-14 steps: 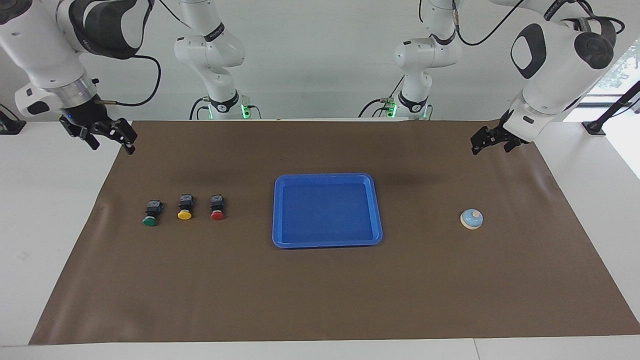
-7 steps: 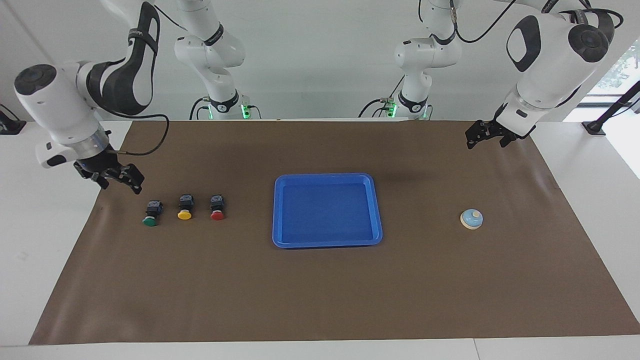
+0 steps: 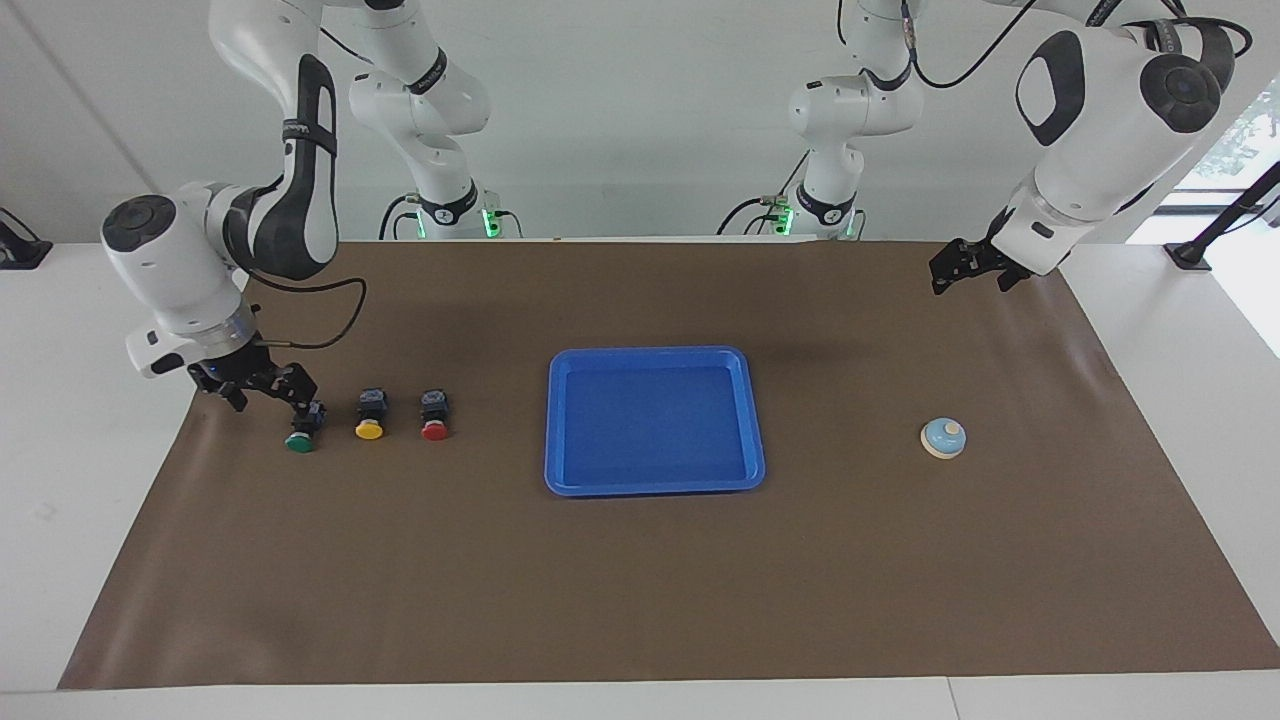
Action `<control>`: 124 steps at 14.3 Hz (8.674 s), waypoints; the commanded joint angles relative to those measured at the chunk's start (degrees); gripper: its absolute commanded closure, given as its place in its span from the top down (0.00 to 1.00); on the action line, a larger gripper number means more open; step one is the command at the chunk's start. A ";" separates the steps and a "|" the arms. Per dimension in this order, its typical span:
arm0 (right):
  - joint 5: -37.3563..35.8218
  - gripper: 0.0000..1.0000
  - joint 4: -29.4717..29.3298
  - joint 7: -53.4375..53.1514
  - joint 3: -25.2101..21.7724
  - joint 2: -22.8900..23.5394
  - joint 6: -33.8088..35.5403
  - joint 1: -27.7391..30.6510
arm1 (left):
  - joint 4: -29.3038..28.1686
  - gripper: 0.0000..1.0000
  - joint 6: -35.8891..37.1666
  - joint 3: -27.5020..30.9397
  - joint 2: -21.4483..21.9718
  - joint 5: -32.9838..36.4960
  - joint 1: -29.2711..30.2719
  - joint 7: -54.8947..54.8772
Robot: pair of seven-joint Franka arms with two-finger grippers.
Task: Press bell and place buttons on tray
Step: 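Raise the left gripper off the bell while the right gripper reaches the buttons, then grasp the green-capped button switch with the right gripper, then carry the green button into the blue tray and release it, then return the right gripper and grasp the yellow-capped button switch, then carry the yellow button into the tray beside the green one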
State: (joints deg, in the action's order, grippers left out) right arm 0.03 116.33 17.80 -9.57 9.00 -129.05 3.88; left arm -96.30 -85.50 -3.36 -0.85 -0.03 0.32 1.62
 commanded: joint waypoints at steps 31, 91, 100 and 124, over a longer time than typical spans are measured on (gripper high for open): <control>9.64 0.00 -10.68 -42.09 0.70 2.86 9.53 -21.69 | 0.06 1.00 -7.49 0.46 1.20 0.11 0.12 0.40; 6.82 0.00 -13.07 -66.49 2.19 10.07 1.72 -40.18 | 0.06 1.00 -7.49 0.46 1.20 0.11 0.12 0.40; 6.83 1.00 -12.53 -71.33 2.01 15.17 -6.22 -43.88 | 0.06 1.00 -7.49 0.46 1.20 0.11 0.12 0.40; 6.03 0.75 16.74 -16.21 1.05 -0.04 -19.57 -18.21 | 0.06 1.00 -7.49 0.46 1.20 0.11 0.12 0.40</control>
State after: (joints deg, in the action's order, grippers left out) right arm 6.88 132.07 0.83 -8.83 9.63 -147.50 -15.14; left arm -96.16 -92.57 -3.02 -0.26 -0.03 0.38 1.74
